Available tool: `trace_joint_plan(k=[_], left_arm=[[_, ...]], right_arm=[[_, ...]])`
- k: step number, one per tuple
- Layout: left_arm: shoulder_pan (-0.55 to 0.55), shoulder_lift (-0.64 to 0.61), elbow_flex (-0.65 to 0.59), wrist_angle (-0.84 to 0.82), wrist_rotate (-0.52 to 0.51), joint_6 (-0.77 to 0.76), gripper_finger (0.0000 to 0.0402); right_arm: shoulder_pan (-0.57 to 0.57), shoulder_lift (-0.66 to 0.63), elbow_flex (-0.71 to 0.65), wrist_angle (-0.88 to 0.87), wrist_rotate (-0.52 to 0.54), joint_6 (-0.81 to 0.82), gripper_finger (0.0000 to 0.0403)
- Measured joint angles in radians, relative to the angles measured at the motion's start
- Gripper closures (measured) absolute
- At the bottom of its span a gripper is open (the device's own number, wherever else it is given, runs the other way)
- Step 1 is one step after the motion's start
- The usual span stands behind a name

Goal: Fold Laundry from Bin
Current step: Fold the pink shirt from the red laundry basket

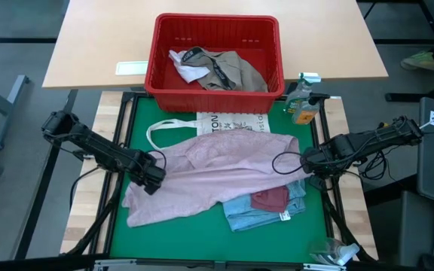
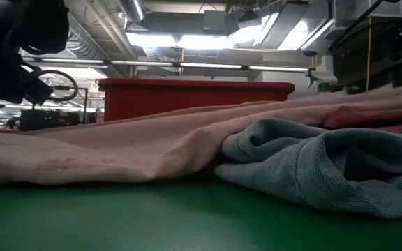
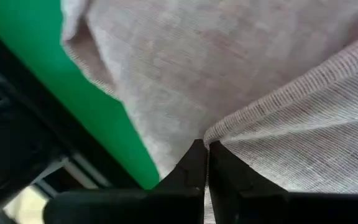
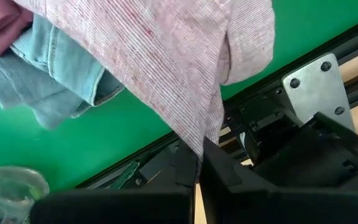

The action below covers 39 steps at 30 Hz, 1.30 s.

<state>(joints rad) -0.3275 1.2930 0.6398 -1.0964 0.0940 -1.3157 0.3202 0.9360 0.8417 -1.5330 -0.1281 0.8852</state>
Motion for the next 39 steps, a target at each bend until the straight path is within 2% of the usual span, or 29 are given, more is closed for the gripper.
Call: trace_joint_plan(k=[8,16,22,27,31,39], left_arm=[[0.000,0.000,0.000,-0.025,-0.087,-0.056,0.0401],[0.000,0.001,0.000,-0.021,-0.161,-0.071,0.0401],[0.000,0.001,0.000,-0.020,-0.103,-0.065,0.0401],[0.000,0.001,0.000,-0.019,-0.092,-0.065,0.0400],[0.000,0.001,0.000,-0.025,-0.138,-0.061,0.0373],[0.000,0.001,-0.001,-0.024,-0.185,-0.064,0.0282]], right_arm=[[0.000,0.000,0.000,0.018,0.101,0.000,0.0395],[0.000,0.000,0.000,-0.034,0.090,-0.005,0.0395],[0.000,0.000,0.000,-0.030,0.024,-0.029,0.0395],[0.000,0.000,0.000,-0.028,0.023,-0.029,0.0395],[0.000,0.000,0.000,-0.029,0.041,-0.028,0.0395],[0.000,0.003,0.000,-0.031,0.051,-0.026,0.0386]])
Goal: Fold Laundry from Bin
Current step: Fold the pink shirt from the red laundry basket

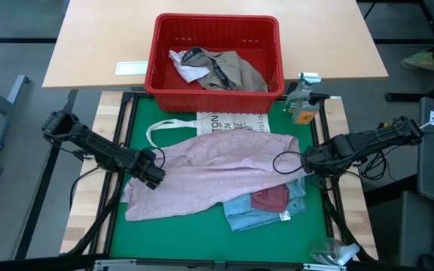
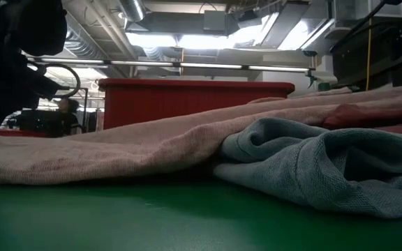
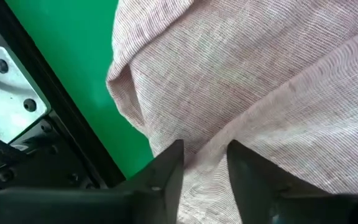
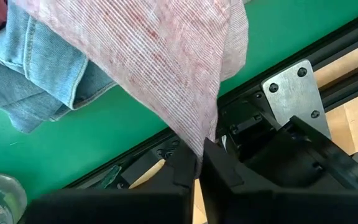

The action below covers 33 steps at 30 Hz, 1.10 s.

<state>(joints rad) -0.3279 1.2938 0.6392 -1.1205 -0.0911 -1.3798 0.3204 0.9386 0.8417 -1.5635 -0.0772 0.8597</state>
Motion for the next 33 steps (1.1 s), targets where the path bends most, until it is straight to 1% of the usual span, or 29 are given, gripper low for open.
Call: trace_joint_plan(k=[3,5,8,11,14,18,23,26,29,31,33], left_arm=[[0.000,0.000,0.000,0.003,-0.004,-0.018,0.0262],[0.000,0.000,0.000,0.004,-0.020,-0.033,0.0256],[0.000,0.000,0.000,0.008,-0.057,-0.033,0.0256],[0.000,0.000,0.000,0.008,-0.079,-0.032,0.0267],[0.000,0.000,0.004,0.007,-0.080,-0.032,0.0282],[0.000,0.000,0.039,0.010,-0.084,-0.023,0.0301],[0.000,0.000,0.117,0.009,-0.084,0.051,0.0323],[0.000,0.000,0.177,0.024,-0.085,0.074,0.0334],[0.000,0.000,0.224,0.106,-0.107,0.097,0.0343],[0.000,0.000,0.235,0.215,-0.147,0.108,0.0347],[0.000,0.000,0.235,0.360,-0.202,0.110,0.0349]], right_arm=[[0.000,0.000,0.000,-0.010,0.017,0.000,0.0354],[0.000,0.000,0.000,-0.012,0.041,0.000,0.0327],[0.000,0.000,0.000,-0.012,0.058,0.000,0.0291],[0.000,0.000,0.001,-0.011,0.027,0.000,0.0272],[0.000,0.000,0.015,-0.009,0.007,0.000,0.0268],[0.000,0.000,0.030,-0.008,0.006,0.000,0.0270],[0.000,0.000,0.031,-0.008,-0.043,-0.001,0.0271],[0.000,0.000,0.045,-0.008,-0.046,-0.003,0.0271],[0.000,0.000,0.077,0.000,-0.015,-0.012,0.0271],[0.000,0.000,0.099,0.025,0.032,-0.028,0.0271],[0.000,0.000,0.113,0.079,0.096,-0.039,0.0271]])
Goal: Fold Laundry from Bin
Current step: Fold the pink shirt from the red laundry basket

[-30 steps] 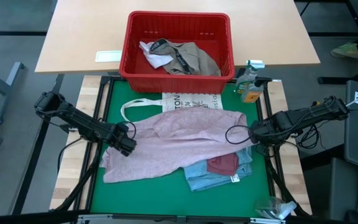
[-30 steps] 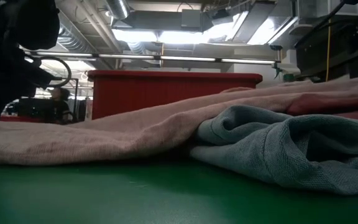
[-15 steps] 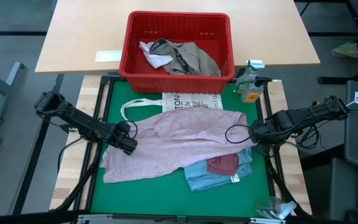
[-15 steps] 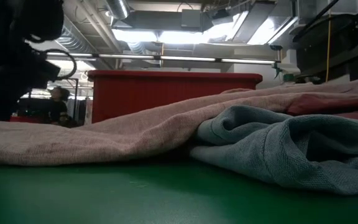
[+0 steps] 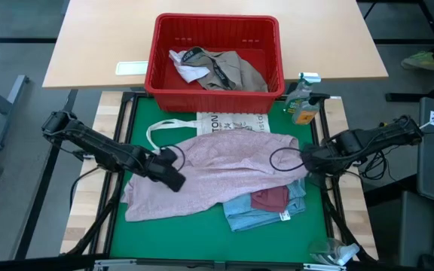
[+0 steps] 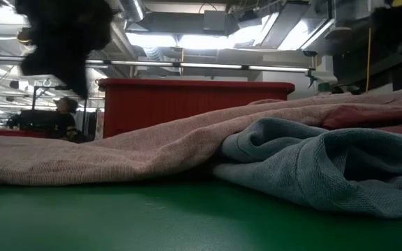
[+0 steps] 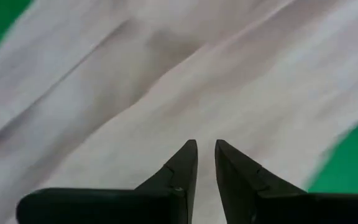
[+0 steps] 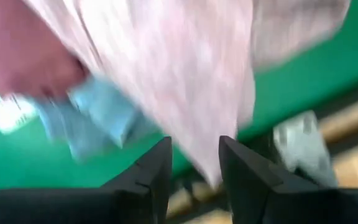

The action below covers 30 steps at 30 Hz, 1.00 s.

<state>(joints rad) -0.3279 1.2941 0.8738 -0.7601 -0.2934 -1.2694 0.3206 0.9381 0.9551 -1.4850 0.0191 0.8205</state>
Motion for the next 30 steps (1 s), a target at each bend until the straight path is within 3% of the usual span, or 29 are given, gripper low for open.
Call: trace_joint_plan(k=[4,8,14,22,30], left_arm=[[-0.002,0.028,-0.027,0.359,-0.102,0.155,0.0351],[-0.008,0.113,-0.033,0.602,-0.140,0.310,0.0351],[-0.022,0.326,-0.034,0.828,-0.096,0.340,0.0351],[-0.060,0.561,-0.034,0.939,0.105,0.298,0.0351],[-0.086,0.544,-0.035,0.923,0.163,0.328,0.0351]], right_arm=[[0.000,0.000,-0.016,0.166,0.120,-0.071,0.0271],[0.000,0.028,-0.100,0.343,0.099,-0.147,0.0271],[0.000,0.099,-0.185,0.422,0.067,-0.146,0.0271],[0.000,0.181,-0.211,0.424,-0.103,-0.166,0.0272],[0.000,0.169,-0.144,0.396,-0.144,-0.226,0.0272]])
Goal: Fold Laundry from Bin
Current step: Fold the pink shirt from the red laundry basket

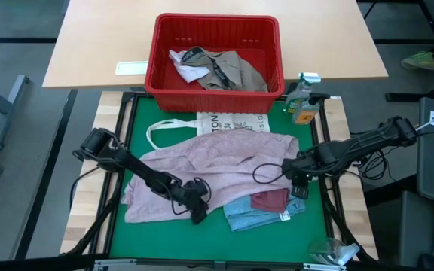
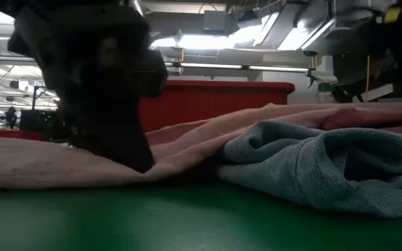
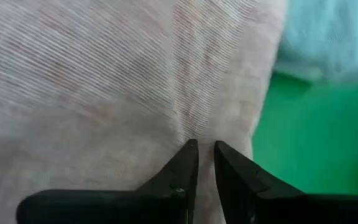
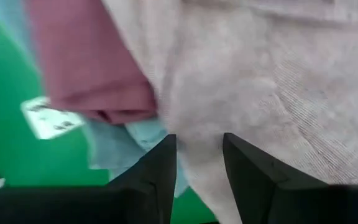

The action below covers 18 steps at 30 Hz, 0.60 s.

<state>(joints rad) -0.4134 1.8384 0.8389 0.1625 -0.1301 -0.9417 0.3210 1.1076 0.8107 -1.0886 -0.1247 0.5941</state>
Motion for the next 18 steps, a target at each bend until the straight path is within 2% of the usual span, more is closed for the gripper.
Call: trace_joint_plan(k=[4,9,12,18], left_arm=[[-0.002,-0.042,0.000,-0.003,0.007,0.034,0.0351],[0.000,-0.084,0.000,0.009,-0.076,0.073,0.0351],[0.000,-0.086,0.006,0.017,-0.132,0.112,0.0351],[0.007,-0.086,0.012,0.021,-0.149,0.129,0.0351]], right_arm=[[0.000,0.000,0.085,0.005,0.077,-0.045,0.0272],[0.000,0.000,0.107,0.074,0.195,-0.165,0.0272],[0.000,0.021,0.107,0.092,0.230,-0.262,0.0272],[0.000,0.098,0.107,0.103,0.237,-0.419,0.0272]])
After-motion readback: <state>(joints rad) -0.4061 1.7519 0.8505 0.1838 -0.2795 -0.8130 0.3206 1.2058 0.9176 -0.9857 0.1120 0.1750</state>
